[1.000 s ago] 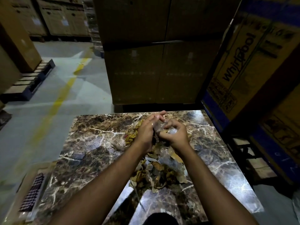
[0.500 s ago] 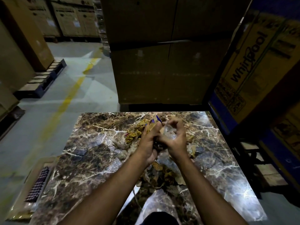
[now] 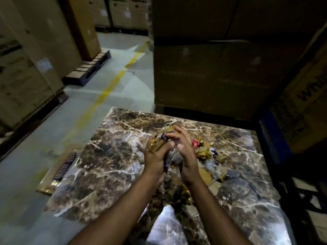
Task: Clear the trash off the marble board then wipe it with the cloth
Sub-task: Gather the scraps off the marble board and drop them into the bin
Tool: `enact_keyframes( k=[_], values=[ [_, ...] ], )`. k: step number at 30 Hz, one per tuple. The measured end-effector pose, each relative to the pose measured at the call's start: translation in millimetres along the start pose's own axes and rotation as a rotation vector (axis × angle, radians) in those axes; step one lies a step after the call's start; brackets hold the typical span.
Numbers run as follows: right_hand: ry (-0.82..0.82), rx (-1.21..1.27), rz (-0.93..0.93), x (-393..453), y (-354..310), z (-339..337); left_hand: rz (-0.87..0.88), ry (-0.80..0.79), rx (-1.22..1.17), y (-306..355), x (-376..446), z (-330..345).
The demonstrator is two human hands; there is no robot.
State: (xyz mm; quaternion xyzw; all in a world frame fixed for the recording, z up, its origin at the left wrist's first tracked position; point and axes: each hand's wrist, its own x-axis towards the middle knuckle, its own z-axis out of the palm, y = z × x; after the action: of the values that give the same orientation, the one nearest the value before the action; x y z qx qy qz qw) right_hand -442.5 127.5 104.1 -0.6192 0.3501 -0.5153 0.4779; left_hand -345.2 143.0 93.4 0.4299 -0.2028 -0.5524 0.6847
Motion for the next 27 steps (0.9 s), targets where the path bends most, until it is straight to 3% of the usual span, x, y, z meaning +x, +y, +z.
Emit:
enact_keyframes(
  k=[4, 9, 12, 19, 22, 27],
  values=[
    [0.109, 0.050, -0.005, 5, 5, 52, 0.081, 0.141, -0.027, 16, -11, -28],
    [-0.009, -0.006, -0.076, -2, 9, 131, 0.126, 0.281, -0.219, 62, -37, -83],
    [-0.123, 0.038, -0.065, -18, 5, 197, 0.193, 0.454, -0.311, 97, -53, -132],
    [-0.325, 0.118, 0.064, -103, 18, 373, 0.330, 0.844, -0.444, 141, -101, -302],
    [-0.485, 0.113, 0.135, -155, 31, 455, 0.391, 1.054, -0.444, 149, -131, -398],
    [-0.704, 0.067, 0.253, -224, 49, 558, 0.450, 1.275, -0.486, 162, -181, -512]
  ],
)
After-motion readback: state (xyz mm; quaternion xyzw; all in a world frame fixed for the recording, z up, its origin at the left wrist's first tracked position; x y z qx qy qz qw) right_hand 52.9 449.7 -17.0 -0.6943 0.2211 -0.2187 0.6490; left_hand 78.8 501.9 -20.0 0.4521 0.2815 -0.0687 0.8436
